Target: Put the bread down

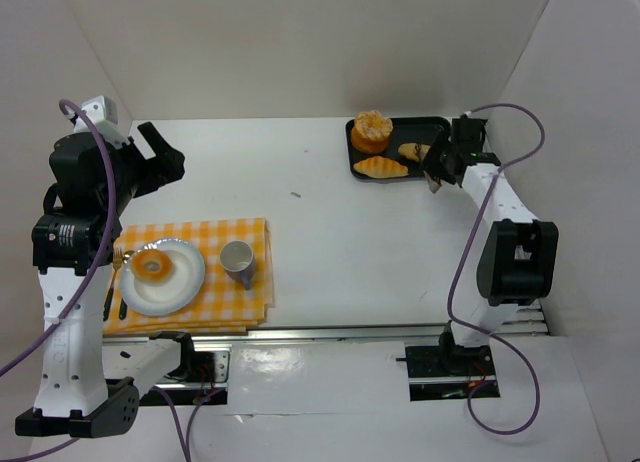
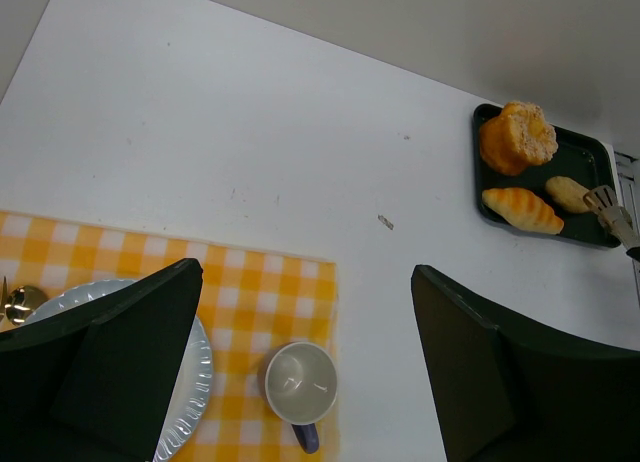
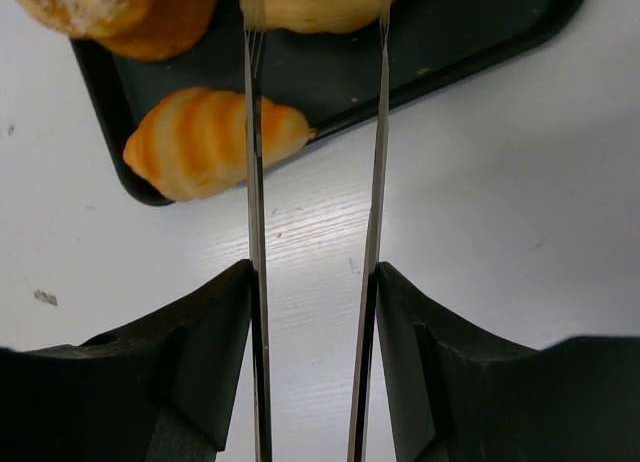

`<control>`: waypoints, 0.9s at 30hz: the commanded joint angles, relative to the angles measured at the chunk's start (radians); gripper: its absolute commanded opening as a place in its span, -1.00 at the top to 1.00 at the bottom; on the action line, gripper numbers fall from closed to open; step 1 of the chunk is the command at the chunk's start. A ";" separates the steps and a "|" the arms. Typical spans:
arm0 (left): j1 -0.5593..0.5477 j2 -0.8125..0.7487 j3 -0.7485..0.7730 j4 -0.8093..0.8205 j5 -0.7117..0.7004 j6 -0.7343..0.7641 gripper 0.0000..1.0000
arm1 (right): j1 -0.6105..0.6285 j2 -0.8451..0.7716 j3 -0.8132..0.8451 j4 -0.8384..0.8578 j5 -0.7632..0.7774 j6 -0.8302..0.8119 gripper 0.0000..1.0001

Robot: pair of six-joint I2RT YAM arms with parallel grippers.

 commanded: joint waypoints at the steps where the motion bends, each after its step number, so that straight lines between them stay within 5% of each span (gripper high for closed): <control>1: 0.006 -0.017 0.005 0.046 0.010 -0.001 -0.98 | -0.072 -0.023 -0.015 0.107 -0.134 0.091 -0.15; 11: 0.006 -0.017 0.005 0.046 0.001 -0.001 -0.98 | -0.191 0.032 -0.082 0.291 -0.345 0.267 -0.18; 27: 0.006 -0.008 0.005 0.046 0.010 -0.001 -0.98 | -0.201 -0.001 -0.156 0.302 -0.337 0.321 -0.20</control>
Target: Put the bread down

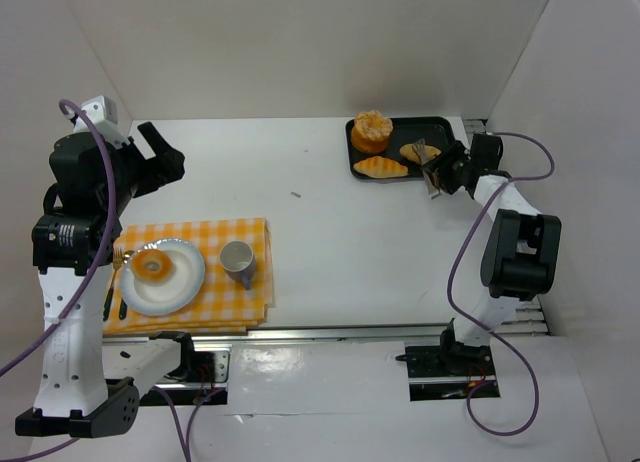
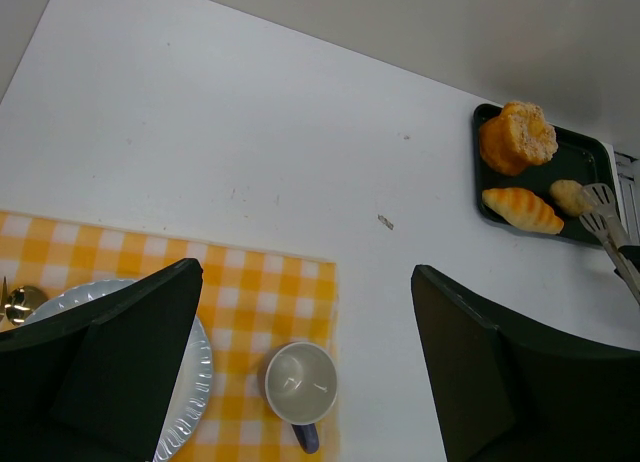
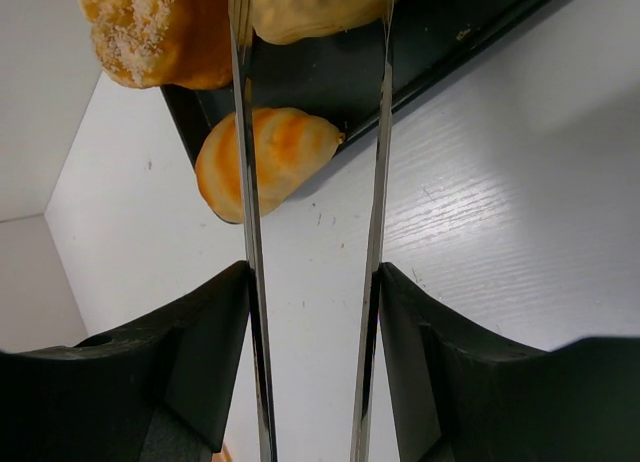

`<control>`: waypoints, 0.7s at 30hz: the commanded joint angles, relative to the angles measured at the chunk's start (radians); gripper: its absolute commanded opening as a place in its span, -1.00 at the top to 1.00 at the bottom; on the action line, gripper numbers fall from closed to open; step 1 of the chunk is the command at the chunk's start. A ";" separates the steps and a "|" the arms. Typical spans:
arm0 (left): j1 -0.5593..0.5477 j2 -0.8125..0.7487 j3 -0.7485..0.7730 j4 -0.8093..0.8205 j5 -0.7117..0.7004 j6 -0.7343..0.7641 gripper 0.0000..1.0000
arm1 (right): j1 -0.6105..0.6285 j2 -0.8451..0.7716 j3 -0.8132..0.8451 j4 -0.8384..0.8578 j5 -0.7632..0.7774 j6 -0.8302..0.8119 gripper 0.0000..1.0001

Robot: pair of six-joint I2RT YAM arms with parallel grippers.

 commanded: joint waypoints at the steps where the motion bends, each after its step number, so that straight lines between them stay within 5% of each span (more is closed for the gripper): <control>1: 0.006 -0.008 0.005 0.046 0.010 -0.001 -0.98 | -0.004 -0.065 -0.015 0.054 0.022 0.015 -0.20; 21: 0.006 -0.008 0.005 0.046 0.010 -0.001 -0.98 | -0.022 -0.085 -0.069 0.071 0.005 0.042 -0.23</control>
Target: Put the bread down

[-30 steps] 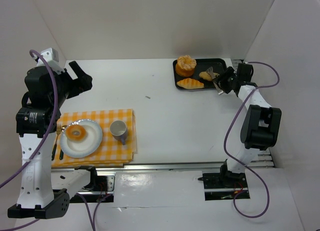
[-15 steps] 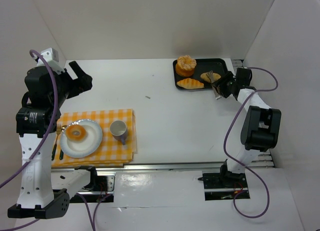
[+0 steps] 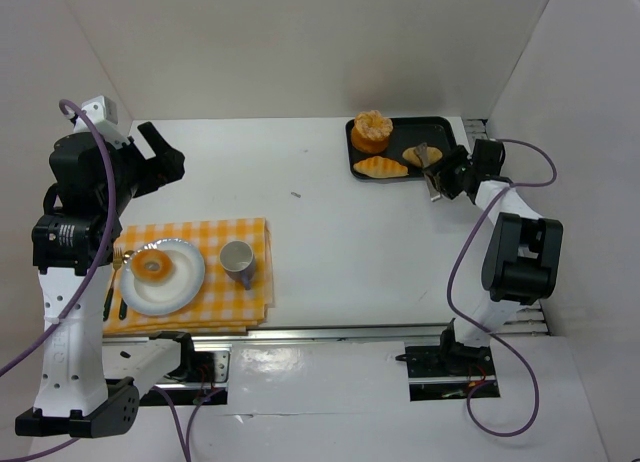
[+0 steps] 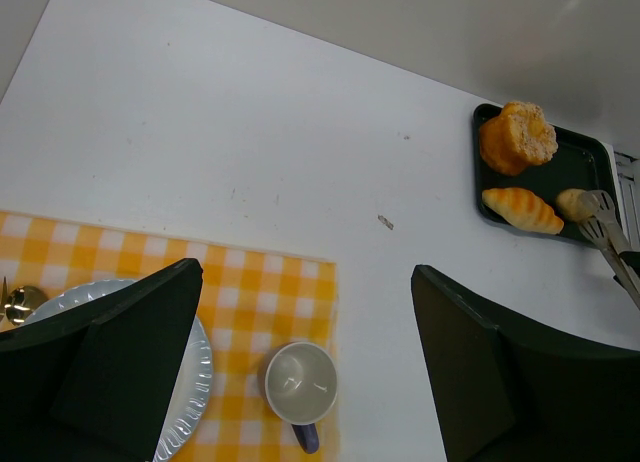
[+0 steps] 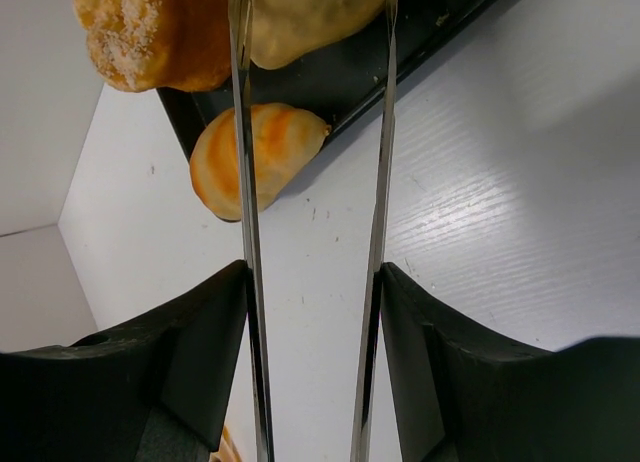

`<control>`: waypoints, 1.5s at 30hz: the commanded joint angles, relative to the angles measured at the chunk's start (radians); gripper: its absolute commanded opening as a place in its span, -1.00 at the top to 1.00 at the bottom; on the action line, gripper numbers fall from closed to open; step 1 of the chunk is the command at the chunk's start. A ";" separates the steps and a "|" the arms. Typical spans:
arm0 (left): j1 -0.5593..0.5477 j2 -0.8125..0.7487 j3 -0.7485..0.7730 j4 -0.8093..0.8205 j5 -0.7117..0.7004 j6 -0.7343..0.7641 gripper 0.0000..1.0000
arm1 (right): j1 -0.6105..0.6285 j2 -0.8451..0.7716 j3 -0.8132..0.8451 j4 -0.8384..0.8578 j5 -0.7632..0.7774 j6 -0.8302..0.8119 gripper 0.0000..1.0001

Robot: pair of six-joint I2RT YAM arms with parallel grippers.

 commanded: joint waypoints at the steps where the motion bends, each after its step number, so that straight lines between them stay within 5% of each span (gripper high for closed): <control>1: 0.006 -0.008 -0.004 0.046 0.010 -0.001 -0.98 | -0.007 -0.056 -0.010 0.037 -0.003 0.003 -0.23; 20: 0.006 -0.008 -0.005 0.046 0.010 -0.001 -0.98 | -0.007 0.068 0.072 0.109 -0.049 0.003 -0.23; 25: 0.006 -0.008 -0.005 0.046 0.001 -0.001 -0.98 | -0.007 0.071 0.084 0.118 -0.049 0.003 0.10; 30: 0.006 -0.008 -0.005 0.046 0.001 -0.001 -0.98 | -0.007 -0.010 0.057 0.140 -0.009 0.003 0.64; 36: 0.006 -0.017 -0.005 0.046 0.001 -0.001 -0.98 | -0.007 -0.124 0.029 0.149 0.000 -0.007 0.77; 39: 0.006 -0.027 -0.005 0.046 0.001 -0.001 -0.98 | 0.036 -0.191 0.029 0.187 -0.070 -0.016 0.79; 45: 0.006 -0.027 -0.005 0.046 0.011 -0.021 -0.98 | 0.348 -0.227 0.150 0.112 -0.073 -0.125 0.82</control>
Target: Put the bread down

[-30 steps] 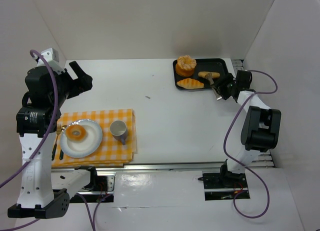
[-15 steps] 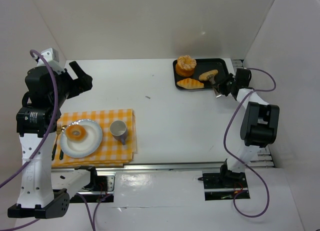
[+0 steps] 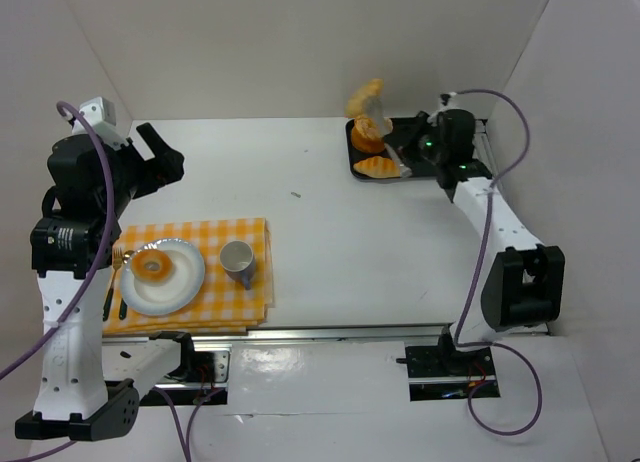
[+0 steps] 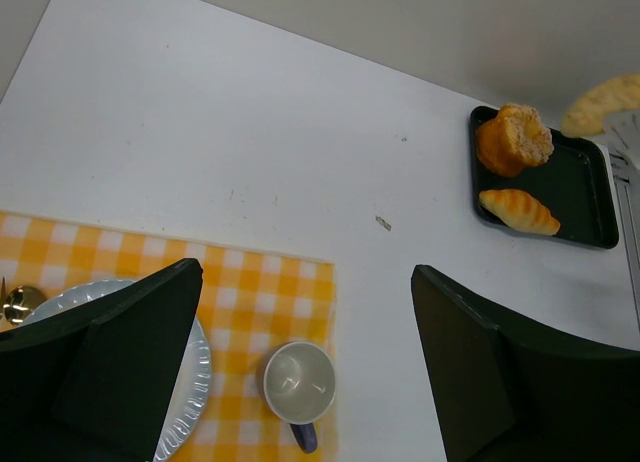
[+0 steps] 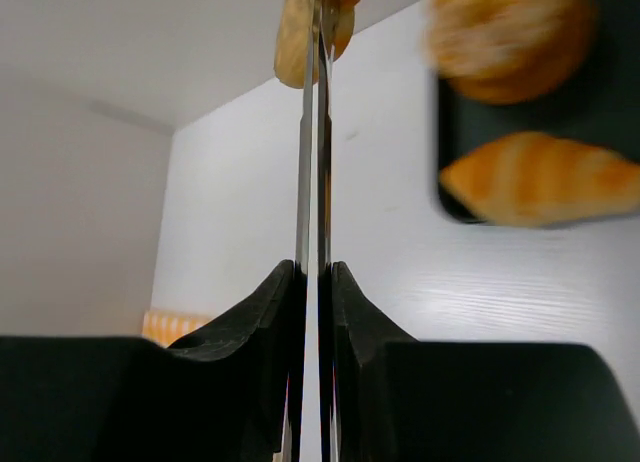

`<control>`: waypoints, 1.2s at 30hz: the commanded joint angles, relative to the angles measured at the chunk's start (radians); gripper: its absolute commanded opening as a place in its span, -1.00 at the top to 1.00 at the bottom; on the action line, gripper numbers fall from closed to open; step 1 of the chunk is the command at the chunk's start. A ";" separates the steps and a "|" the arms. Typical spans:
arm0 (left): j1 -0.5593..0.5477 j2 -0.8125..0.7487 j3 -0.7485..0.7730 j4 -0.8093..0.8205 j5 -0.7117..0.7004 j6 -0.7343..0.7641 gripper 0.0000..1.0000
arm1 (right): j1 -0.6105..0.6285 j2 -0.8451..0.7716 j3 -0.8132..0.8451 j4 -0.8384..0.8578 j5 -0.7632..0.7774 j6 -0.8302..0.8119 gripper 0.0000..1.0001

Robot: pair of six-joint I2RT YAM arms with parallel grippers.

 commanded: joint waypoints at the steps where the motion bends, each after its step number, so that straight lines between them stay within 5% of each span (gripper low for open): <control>1: 0.006 -0.017 0.009 0.045 0.011 -0.018 -0.98 | 0.195 -0.039 0.069 0.021 -0.064 -0.071 0.82; 8: 0.006 -0.026 0.038 0.045 0.029 -0.027 -0.98 | 0.645 0.177 0.239 -0.022 -0.157 -0.158 0.82; 14: 0.006 -0.036 0.038 0.054 0.020 -0.027 -0.98 | 0.887 0.405 0.485 -0.171 -0.147 -0.257 0.82; 26: 0.006 -0.036 0.029 0.045 0.009 -0.007 -0.98 | 1.005 0.539 0.606 -0.393 -0.142 -0.355 0.76; 32: -0.003 -0.036 0.018 0.054 0.009 -0.007 -0.98 | 1.005 0.549 0.606 -0.384 -0.148 -0.364 0.17; 36: -0.003 -0.036 0.018 0.054 0.009 -0.007 -0.98 | 1.005 0.549 0.653 -0.384 -0.136 -0.364 -0.05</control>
